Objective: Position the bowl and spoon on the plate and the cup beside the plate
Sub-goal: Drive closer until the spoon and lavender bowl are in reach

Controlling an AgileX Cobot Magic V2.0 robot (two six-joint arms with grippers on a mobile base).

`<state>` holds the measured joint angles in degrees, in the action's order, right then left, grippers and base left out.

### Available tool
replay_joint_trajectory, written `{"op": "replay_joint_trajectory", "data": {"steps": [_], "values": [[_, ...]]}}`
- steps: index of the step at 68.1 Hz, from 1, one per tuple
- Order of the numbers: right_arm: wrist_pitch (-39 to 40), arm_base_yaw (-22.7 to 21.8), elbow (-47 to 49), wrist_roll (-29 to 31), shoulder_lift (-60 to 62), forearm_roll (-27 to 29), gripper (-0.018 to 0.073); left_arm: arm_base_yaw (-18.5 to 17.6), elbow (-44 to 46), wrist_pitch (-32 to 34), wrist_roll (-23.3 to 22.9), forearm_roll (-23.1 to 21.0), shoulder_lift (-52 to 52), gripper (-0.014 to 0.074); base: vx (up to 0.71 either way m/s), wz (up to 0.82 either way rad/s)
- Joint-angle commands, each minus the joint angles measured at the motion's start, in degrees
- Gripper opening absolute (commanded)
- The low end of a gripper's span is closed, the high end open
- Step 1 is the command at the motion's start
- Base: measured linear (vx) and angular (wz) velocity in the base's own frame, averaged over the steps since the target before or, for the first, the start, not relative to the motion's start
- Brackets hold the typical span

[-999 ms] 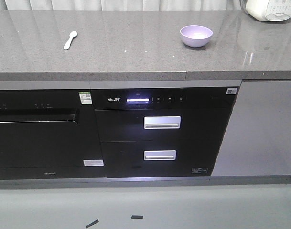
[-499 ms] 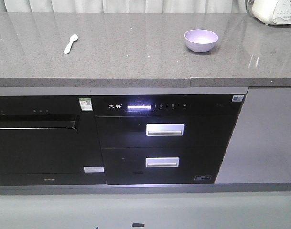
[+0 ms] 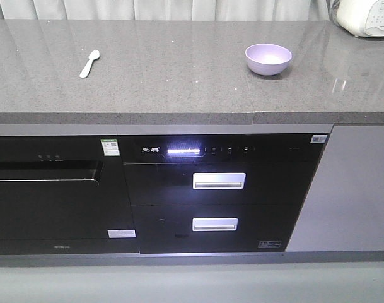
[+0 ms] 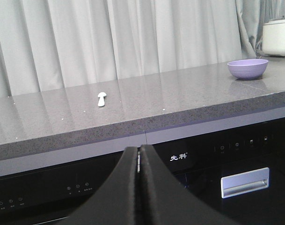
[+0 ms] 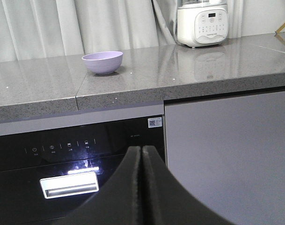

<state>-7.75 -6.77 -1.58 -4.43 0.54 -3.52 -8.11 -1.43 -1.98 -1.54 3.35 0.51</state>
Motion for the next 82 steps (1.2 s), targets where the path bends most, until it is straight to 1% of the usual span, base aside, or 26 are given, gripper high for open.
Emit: {"op": "replay_joint_trajectory", "data": {"steps": [1, 82], "values": [[4.3, -0.1, -0.9, 0.4, 0.7, -0.2, -0.0005, -0.5, -1.7, 4.2, -0.5, -0.1, -1.1, -0.0006, 0.08, -0.01], [4.3, -0.1, -0.9, 0.4, 0.7, -0.2, -0.0005, -0.5, -1.7, 4.2, -0.5, -0.1, -1.1, -0.0006, 0.07, -0.01]]}}
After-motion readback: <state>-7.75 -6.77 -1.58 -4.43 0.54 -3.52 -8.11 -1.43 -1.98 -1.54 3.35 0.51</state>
